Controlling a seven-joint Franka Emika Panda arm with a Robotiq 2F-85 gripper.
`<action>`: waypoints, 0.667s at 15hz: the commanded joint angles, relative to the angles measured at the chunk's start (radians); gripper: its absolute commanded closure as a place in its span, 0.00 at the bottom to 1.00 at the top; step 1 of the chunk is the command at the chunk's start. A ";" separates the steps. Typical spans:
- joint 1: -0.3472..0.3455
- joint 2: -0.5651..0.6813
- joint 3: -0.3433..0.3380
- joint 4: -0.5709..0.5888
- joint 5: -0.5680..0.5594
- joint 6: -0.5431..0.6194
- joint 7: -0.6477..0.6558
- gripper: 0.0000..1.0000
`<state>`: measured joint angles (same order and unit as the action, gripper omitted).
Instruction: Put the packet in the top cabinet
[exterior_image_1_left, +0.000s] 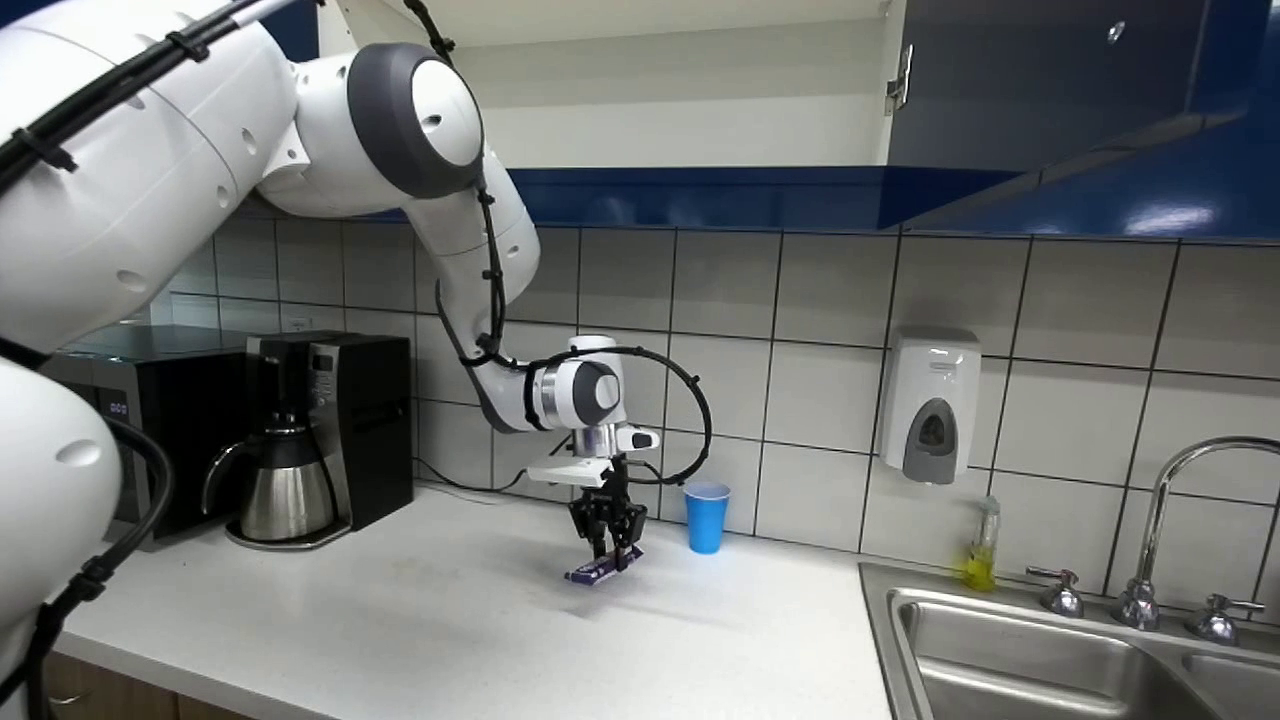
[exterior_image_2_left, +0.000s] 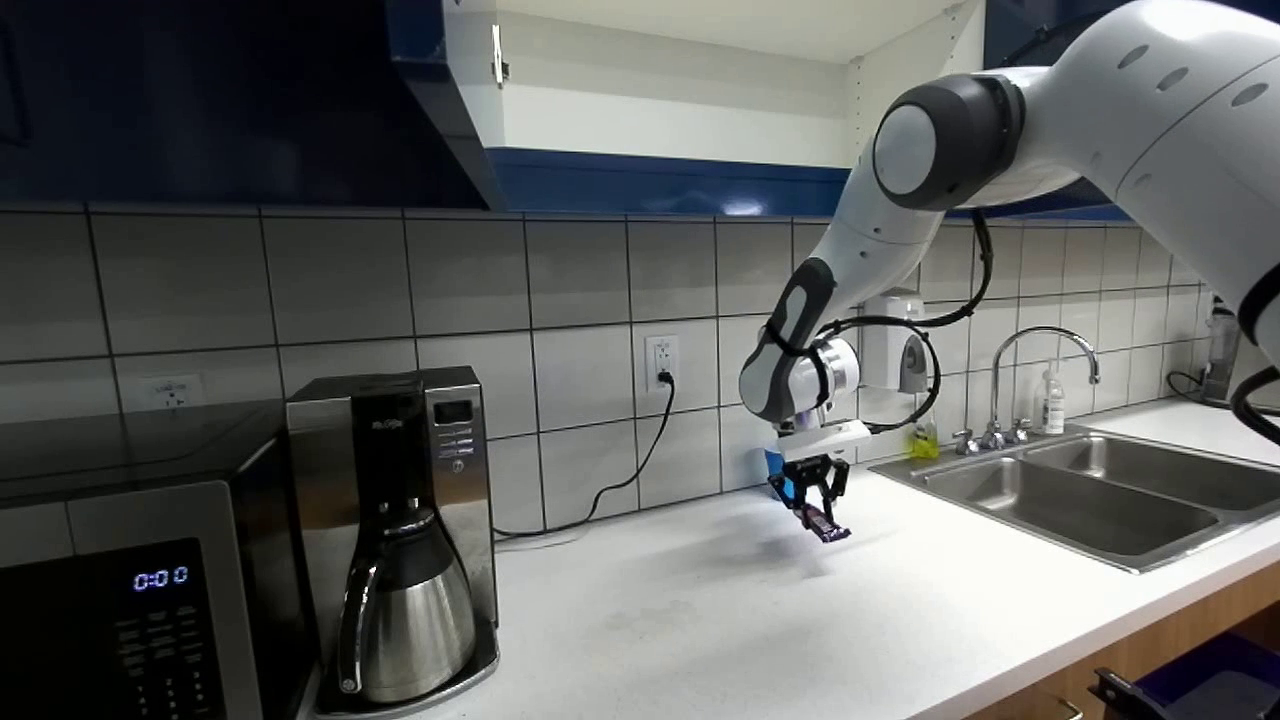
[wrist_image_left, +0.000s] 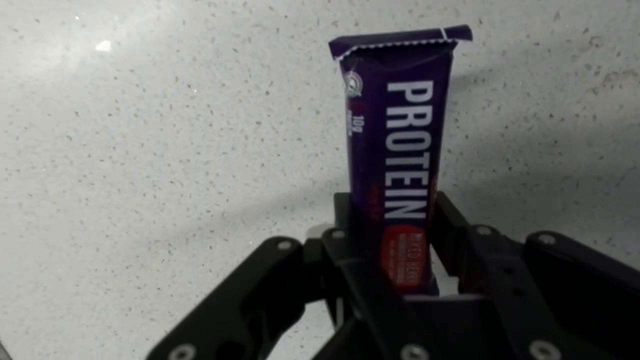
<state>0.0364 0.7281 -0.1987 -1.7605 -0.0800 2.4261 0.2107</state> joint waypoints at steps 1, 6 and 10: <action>-0.008 -0.079 0.014 -0.056 -0.051 -0.065 -0.057 0.84; -0.020 -0.122 0.043 -0.099 -0.080 -0.053 -0.143 0.84; -0.037 -0.152 0.074 -0.132 -0.081 -0.046 -0.244 0.84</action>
<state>0.0336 0.6356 -0.1650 -1.8407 -0.1381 2.3859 0.0425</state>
